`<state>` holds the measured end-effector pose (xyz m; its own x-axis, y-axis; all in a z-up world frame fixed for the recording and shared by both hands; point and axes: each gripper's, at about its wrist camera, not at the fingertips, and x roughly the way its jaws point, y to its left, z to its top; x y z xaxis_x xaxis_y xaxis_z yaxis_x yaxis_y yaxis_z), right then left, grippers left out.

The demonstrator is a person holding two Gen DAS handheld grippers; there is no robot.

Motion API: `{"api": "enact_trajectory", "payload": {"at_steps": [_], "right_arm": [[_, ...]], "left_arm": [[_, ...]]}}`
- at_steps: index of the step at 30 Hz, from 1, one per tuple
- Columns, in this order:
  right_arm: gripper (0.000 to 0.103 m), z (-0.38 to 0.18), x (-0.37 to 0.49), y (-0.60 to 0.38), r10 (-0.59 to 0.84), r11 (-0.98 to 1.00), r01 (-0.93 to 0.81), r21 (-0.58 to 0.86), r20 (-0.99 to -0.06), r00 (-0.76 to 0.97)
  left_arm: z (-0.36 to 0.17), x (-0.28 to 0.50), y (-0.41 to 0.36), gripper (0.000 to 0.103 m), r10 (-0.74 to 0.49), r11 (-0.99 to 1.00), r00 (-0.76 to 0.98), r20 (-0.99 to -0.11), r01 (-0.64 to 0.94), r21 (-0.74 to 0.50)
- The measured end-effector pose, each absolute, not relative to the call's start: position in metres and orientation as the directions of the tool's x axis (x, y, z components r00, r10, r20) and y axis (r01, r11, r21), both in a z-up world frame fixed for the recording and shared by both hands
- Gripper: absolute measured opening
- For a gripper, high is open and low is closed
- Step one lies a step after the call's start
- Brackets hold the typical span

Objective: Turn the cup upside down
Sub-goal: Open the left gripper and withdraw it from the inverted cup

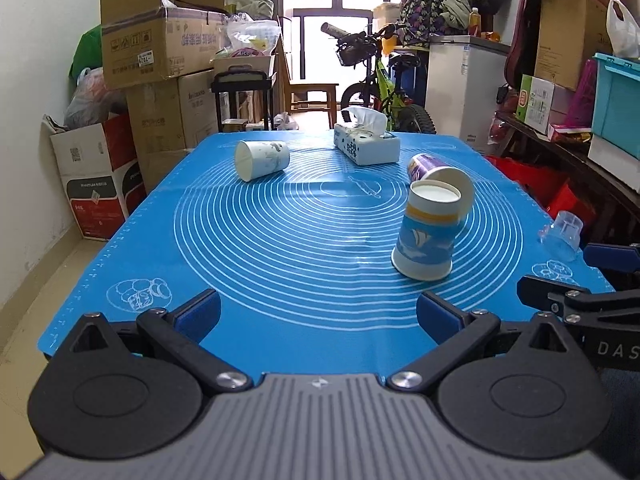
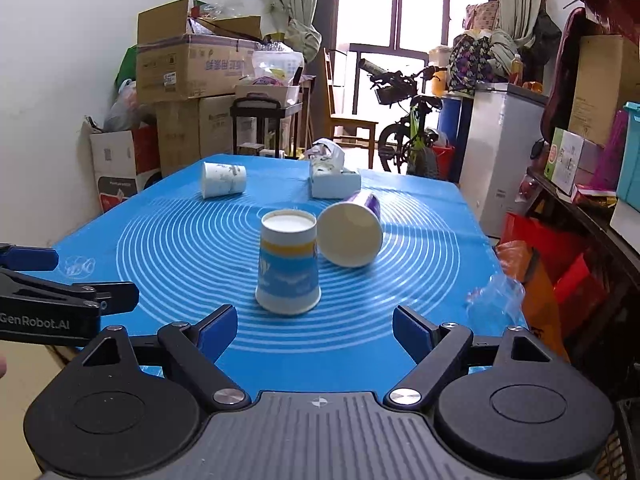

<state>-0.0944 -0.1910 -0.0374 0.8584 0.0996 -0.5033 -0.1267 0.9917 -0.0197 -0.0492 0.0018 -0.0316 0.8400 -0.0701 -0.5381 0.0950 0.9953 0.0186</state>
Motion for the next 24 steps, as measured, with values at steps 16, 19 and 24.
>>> {"api": "enact_trajectory", "payload": {"at_steps": [16,19,24], "right_arm": [[0.086,-0.040,-0.113,-0.196,0.097,0.992,-0.123,-0.015,-0.523,0.847],[0.086,-0.040,-0.114,-0.196,0.097,0.992,-0.124,-0.017,-0.525,0.846],[0.086,-0.040,-0.114,-0.195,0.096,0.992,-0.122,-0.016,-0.522,0.848]], "left_arm": [[-0.034,-0.068,-0.011,0.103,-0.092,0.991,0.839,-0.536,0.130,0.034],[-0.034,-0.068,-0.011,0.103,-0.092,0.991,0.837,-0.539,0.130,0.033],[-0.036,-0.068,-0.009,0.103,-0.091,0.992,0.832,-0.547,0.127,0.028]]}}
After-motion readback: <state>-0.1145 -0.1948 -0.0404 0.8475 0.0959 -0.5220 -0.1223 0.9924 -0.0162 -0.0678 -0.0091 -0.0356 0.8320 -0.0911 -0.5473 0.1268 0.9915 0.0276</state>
